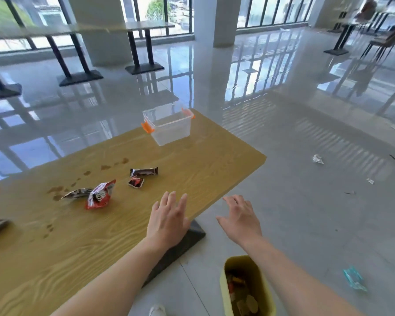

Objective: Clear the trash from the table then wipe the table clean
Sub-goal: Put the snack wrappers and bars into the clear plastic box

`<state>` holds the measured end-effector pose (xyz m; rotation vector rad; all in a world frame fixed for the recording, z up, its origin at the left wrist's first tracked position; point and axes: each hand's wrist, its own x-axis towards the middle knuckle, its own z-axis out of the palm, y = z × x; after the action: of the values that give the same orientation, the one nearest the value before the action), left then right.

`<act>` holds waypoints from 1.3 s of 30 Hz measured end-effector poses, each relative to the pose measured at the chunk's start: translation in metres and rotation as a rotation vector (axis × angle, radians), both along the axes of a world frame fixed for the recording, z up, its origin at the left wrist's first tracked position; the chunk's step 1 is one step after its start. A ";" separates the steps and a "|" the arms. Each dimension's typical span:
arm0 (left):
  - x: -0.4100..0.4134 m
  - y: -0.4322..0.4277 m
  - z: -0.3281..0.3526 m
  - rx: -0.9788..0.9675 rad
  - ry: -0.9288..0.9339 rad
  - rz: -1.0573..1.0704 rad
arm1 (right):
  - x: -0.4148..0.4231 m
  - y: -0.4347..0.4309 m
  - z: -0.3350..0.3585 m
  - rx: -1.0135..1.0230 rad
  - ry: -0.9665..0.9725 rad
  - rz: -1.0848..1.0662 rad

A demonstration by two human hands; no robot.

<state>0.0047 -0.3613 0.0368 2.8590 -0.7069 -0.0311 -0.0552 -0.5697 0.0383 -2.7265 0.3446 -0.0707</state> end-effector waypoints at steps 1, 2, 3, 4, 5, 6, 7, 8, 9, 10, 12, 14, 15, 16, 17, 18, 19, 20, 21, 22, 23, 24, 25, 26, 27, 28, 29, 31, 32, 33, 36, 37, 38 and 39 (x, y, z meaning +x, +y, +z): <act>0.010 0.009 0.001 -0.010 -0.004 0.021 | 0.011 0.006 0.003 -0.001 -0.006 0.011; 0.019 0.017 0.003 -0.020 -0.008 0.039 | 0.022 0.012 0.006 -0.002 -0.015 0.019; 0.030 0.025 0.004 -0.024 -0.014 0.054 | 0.033 0.019 0.008 -0.006 -0.020 0.028; 0.040 0.033 0.005 -0.020 -0.022 0.067 | 0.045 0.025 0.010 -0.010 -0.019 0.038; 0.050 0.040 0.005 -0.017 -0.022 0.081 | 0.057 0.032 0.011 -0.010 -0.015 0.045; 0.060 0.047 0.004 -0.017 -0.016 0.097 | 0.067 0.039 0.012 -0.008 -0.008 0.049; 0.070 0.055 0.005 -0.024 -0.015 0.115 | 0.078 0.045 0.013 -0.011 -0.002 0.051; 0.081 0.061 0.006 -0.033 -0.019 0.131 | 0.089 0.051 0.013 -0.019 0.001 0.053; 0.091 0.068 0.007 -0.041 -0.025 0.143 | 0.100 0.058 0.014 -0.026 0.002 0.055; 0.102 0.074 0.009 -0.050 -0.030 0.153 | 0.111 0.064 0.014 -0.028 0.007 0.057; 0.123 0.086 0.015 -0.066 -0.036 0.172 | 0.133 0.074 0.017 -0.023 0.021 0.058; 0.141 0.097 0.019 -0.077 -0.028 0.183 | 0.153 0.083 0.020 -0.021 0.028 0.059; 0.149 0.101 0.020 -0.087 -0.024 0.188 | 0.162 0.086 0.021 -0.022 0.027 0.061; 0.156 0.105 0.022 -0.097 -0.020 0.193 | 0.171 0.090 0.022 -0.023 0.026 0.063; 0.163 0.108 0.023 -0.102 -0.018 0.197 | 0.179 0.092 0.024 -0.022 0.025 0.061; 0.170 0.111 0.024 -0.104 -0.015 0.198 | 0.188 0.094 0.025 -0.020 0.027 0.059; 0.177 0.112 0.024 -0.106 -0.014 0.199 | 0.196 0.095 0.026 -0.018 0.029 0.058; 0.184 0.113 0.024 -0.108 -0.014 0.202 | 0.204 0.096 0.027 -0.016 0.033 0.060; 0.191 0.113 0.025 -0.111 -0.017 0.206 | 0.212 0.095 0.027 -0.013 0.036 0.064; 0.198 0.113 0.025 -0.113 -0.021 0.210 | 0.221 0.094 0.028 -0.012 0.038 0.068; 0.205 0.111 0.025 -0.114 -0.025 0.215 | 0.230 0.092 0.028 -0.012 0.040 0.072; 0.212 0.109 0.025 -0.117 -0.026 0.220 | 0.239 0.090 0.029 -0.010 0.041 0.075; 0.220 0.106 0.025 -0.119 -0.027 0.225 | 0.248 0.087 0.029 -0.009 0.042 0.078; 0.227 0.104 0.024 -0.120 -0.025 0.232 | 0.259 0.084 0.028 -0.008 0.042 0.082; 0.235 0.100 0.024 -0.123 -0.020 0.242 | 0.270 0.081 0.028 -0.005 0.042 0.086; 0.243 0.097 0.022 -0.132 -0.010 0.258 | 0.282 0.077 0.028 0.003 0.043 0.088; 0.252 0.093 0.021 -0.149 0.004 0.279 | 0.295 0.073 0.028 0.015 0.045 0.084; 0.271 0.083 0.017 -0.185 0.028 0.323 | 0.325 0.060 0.028 0.047 0.048 0.070; 0.282 0.077 0.015 -0.195 0.038 0.346 | 0.341 0.053 0.026 0.066 0.044 0.064; 0.293 0.071 0.013 -0.205 0.048 0.372 | 0.357 0.046 0.025 0.083 0.039 0.062; 0.326 0.048 0.008 -0.234 0.080 0.449 | 0.408 0.024 0.021 0.112 0.043 0.080; 0.336 0.040 0.006 -0.242 0.090 0.473 | 0.425 0.018 0.019 0.112 0.050 0.091; 0.345 0.033 0.004 -0.251 0.101 0.495 | 0.440 0.012 0.018 0.112 0.052 0.103; 0.354 0.026 0.003 -0.258 0.111 0.515 | 0.453 0.007 0.016 0.114 0.045 0.119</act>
<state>0.3590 -0.3353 0.0395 2.6717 0.0566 -0.0211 0.3981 -0.5623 0.0546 -2.6325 0.1917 0.0411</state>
